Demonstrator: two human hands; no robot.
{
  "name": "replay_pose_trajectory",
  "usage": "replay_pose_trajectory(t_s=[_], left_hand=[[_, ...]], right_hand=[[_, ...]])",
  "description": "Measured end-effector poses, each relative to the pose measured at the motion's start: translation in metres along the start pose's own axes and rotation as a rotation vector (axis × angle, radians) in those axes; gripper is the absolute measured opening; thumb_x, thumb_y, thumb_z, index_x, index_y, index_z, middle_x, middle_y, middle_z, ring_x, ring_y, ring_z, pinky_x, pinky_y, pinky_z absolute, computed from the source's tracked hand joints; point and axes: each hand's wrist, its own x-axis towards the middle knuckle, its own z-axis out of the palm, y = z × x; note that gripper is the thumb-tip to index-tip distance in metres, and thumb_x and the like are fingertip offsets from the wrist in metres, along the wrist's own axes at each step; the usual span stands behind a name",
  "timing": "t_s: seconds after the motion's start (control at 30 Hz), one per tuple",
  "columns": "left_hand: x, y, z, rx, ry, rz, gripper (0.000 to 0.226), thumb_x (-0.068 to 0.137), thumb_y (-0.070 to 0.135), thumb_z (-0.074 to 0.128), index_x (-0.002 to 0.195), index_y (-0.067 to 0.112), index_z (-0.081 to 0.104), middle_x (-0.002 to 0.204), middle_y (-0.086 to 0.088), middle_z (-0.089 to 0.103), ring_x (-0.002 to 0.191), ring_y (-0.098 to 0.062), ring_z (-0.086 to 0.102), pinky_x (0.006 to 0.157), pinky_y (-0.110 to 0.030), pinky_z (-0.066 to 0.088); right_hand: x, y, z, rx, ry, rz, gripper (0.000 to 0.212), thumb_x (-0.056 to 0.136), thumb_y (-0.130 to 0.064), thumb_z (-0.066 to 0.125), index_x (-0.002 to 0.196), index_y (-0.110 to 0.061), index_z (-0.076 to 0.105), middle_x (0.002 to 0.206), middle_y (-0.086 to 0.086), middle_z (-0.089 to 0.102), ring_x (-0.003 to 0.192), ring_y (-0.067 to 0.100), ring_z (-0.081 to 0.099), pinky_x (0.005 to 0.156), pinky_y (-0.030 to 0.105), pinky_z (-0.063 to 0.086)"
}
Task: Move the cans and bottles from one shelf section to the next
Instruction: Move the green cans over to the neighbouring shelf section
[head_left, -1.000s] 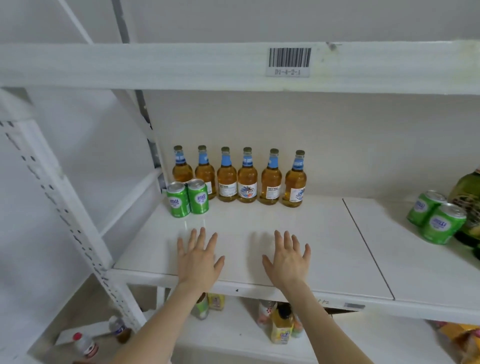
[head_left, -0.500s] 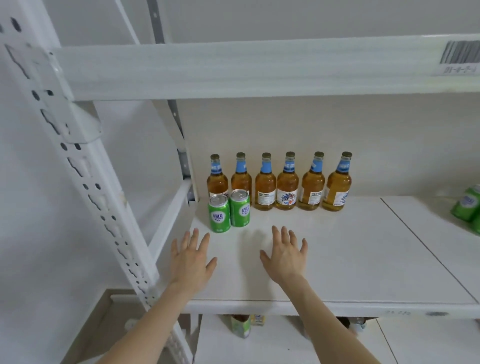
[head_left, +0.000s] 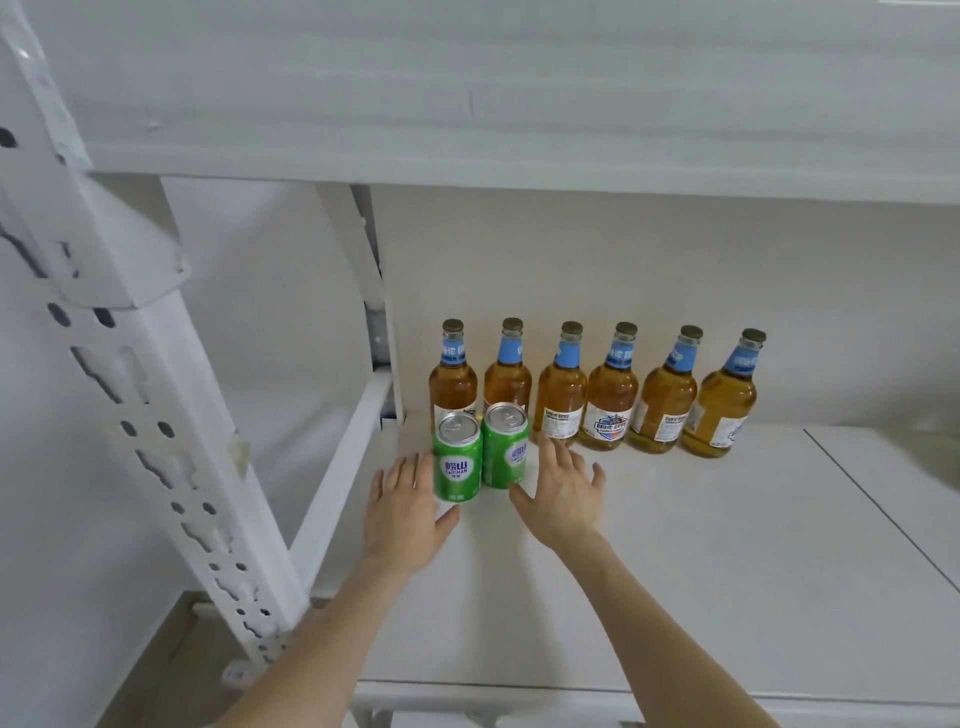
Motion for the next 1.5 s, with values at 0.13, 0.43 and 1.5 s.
replay_pose_trajectory(t_s=[0.13,0.43,1.5], left_hand=[[0.020,0.000,0.014,-0.182,0.017,-0.029,0.078,0.084,0.052,0.066,0.143,0.008,0.041,0.140,-0.009,0.054,0.129,-0.028,0.050,0.114,-0.045,0.030],[0.048,-0.007,0.032,-0.871,-0.095,-0.282,0.062,0.060,0.030,0.092,0.108,0.040,0.055,0.095,0.030,0.065,0.085,0.018,0.062,0.065,-0.004,0.047],[-0.088,0.005,-0.030,-1.207,-0.233,-0.433,0.079,0.029,0.039,0.093,0.101,0.034,0.061,0.095,0.007,0.075,0.090,-0.011,0.071,0.070,-0.027,0.055]], right_hand=[[0.025,-0.001,0.009,0.143,-0.024,-0.007,0.076,0.088,-0.055,0.056,0.150,-0.022,0.024,0.149,0.000,0.046,0.135,0.025,0.043,0.113,0.051,0.030],[0.063,0.001,0.017,0.810,-0.179,-0.013,0.062,0.079,-0.026,0.082,0.130,-0.025,0.047,0.114,-0.015,0.060,0.100,0.004,0.057,0.076,0.011,0.044],[-0.105,0.022,-0.021,1.248,-0.095,0.356,0.035,0.077,-0.019,0.083,0.107,-0.021,0.065,0.106,0.001,0.070,0.101,0.020,0.064,0.085,0.039,0.054]])
